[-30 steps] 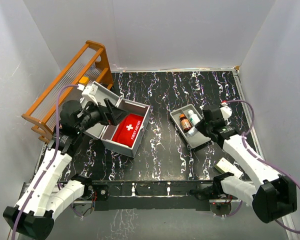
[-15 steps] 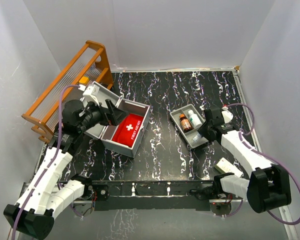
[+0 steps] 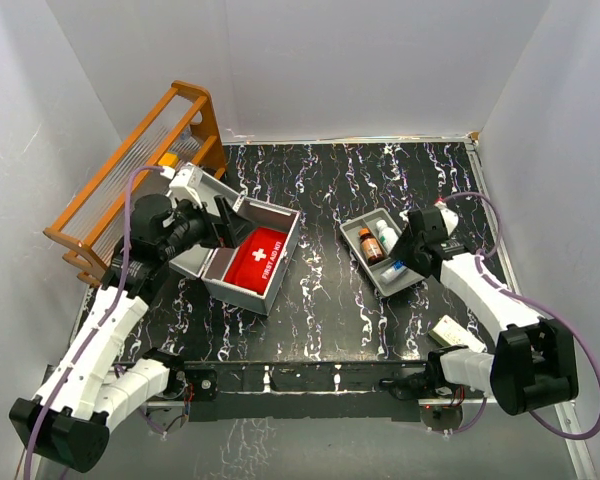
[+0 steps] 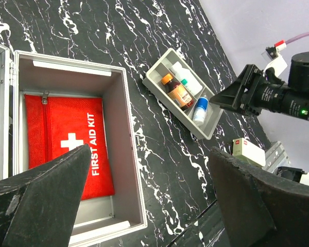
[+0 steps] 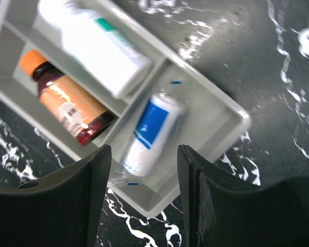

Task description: Organize the medicine kit

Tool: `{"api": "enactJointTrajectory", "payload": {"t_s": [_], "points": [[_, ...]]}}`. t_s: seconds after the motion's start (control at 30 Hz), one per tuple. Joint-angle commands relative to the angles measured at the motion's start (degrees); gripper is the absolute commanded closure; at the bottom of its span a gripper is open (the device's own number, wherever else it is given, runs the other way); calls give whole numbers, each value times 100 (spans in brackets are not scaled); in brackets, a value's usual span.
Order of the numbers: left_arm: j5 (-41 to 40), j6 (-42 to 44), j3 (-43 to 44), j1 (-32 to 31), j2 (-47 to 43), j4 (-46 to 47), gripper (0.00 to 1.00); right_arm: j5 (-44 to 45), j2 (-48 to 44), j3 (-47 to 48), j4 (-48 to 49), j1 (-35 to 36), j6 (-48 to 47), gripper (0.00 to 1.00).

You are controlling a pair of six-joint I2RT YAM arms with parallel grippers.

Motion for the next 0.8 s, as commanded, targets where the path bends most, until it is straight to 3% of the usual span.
{"api": "enactJointTrajectory", "payload": {"t_s": [0.0,0.33,0.57,0.77], "points": [[7,65,135,9,144,4,4,-955,350,502,708,-19,-1325,49],[155,32,160,9,352,-90,5,-1056,1402,1413,398,-20,-2156,75],[119,-19,138,8,295,-133,5,-1385,2170,1799,225,14,-2661,79],[124,-31,118,9,218,-94,5,-1067,2208,1709,289,58,-2622,79]]}}
